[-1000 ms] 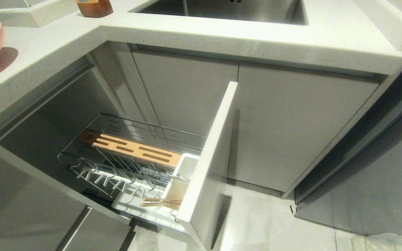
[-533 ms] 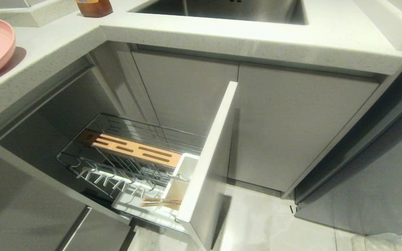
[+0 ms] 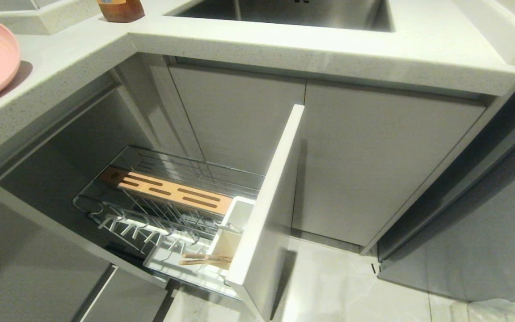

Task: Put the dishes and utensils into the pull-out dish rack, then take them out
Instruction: Pick up the spoon and place it in the cupboard

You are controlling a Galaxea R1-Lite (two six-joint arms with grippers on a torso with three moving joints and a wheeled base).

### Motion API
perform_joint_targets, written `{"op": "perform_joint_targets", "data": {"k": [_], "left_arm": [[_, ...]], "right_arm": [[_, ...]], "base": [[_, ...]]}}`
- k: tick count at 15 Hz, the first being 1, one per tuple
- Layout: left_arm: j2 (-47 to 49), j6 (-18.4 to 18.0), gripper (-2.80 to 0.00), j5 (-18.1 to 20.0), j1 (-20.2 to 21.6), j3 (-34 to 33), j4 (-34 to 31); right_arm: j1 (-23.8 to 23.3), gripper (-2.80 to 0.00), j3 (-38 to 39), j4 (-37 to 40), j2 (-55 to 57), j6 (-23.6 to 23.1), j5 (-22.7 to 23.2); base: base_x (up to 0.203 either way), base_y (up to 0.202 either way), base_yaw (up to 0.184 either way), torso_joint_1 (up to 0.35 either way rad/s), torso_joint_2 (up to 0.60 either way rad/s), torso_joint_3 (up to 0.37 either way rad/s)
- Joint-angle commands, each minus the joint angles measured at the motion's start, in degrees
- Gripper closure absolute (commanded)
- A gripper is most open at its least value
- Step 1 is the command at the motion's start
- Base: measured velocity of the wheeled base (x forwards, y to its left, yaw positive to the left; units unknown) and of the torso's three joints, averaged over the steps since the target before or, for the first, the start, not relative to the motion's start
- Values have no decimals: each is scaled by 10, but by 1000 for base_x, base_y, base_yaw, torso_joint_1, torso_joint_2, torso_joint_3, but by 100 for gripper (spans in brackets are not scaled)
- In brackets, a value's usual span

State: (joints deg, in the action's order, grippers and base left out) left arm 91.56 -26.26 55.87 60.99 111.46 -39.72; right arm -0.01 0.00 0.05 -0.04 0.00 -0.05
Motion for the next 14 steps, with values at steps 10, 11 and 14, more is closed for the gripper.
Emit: {"op": "perform_joint_targets", "data": {"k": [10,11,14], "left_arm": [[63,27,0,-97,86,-1,-4],[65,28,0,-97,85,-2,-4],[63,27,-280,-95,85,-1,-5]], "right_arm": [[0,0,0,0,0,0,0],[0,0,0,0,0,0,0],[0,0,0,0,0,0,0]], "base": [[0,0,0,0,0,0],[0,0,0,0,0,0],[0,0,0,0,0,0]]}}
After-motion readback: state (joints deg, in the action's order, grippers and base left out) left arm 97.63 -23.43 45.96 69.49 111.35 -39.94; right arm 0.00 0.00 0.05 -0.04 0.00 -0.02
